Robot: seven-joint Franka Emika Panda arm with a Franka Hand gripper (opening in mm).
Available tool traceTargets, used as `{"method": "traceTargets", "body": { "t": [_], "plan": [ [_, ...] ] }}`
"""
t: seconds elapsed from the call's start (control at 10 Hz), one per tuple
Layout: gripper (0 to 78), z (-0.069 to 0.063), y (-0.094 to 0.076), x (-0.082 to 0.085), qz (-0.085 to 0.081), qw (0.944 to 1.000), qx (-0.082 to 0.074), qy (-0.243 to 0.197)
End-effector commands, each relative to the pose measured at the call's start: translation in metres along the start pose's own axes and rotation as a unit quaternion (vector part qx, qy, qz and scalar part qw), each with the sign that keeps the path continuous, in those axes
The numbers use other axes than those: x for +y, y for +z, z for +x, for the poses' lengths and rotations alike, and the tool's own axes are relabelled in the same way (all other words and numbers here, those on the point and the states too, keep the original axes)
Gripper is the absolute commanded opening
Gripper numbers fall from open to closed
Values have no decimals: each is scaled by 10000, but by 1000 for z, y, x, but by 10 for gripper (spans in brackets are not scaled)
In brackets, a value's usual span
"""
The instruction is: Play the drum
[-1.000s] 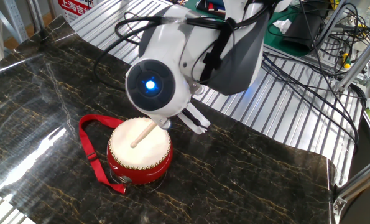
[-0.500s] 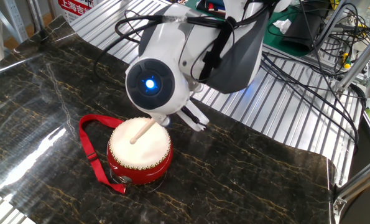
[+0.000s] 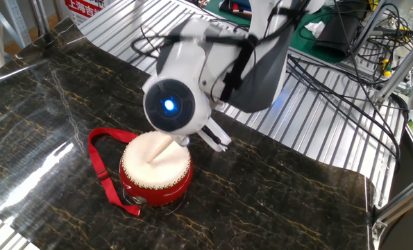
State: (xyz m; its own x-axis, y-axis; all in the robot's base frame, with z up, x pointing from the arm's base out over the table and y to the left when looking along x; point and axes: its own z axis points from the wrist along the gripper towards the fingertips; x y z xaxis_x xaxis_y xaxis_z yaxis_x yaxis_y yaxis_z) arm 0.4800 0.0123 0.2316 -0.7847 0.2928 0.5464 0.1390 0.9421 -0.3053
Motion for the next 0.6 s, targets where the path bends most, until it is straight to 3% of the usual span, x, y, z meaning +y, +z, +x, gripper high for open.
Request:
{"method": "traceTargets", "body": {
  "t": [0.1,0.4,0.6],
  "plan": [
    [11,-7,12,11,-114,9999,-81,-57],
    [11,0,-24,7,-78,10000,44,-32],
    [11,5,-35,6,-98,9999,33,-88]
  ]
}}
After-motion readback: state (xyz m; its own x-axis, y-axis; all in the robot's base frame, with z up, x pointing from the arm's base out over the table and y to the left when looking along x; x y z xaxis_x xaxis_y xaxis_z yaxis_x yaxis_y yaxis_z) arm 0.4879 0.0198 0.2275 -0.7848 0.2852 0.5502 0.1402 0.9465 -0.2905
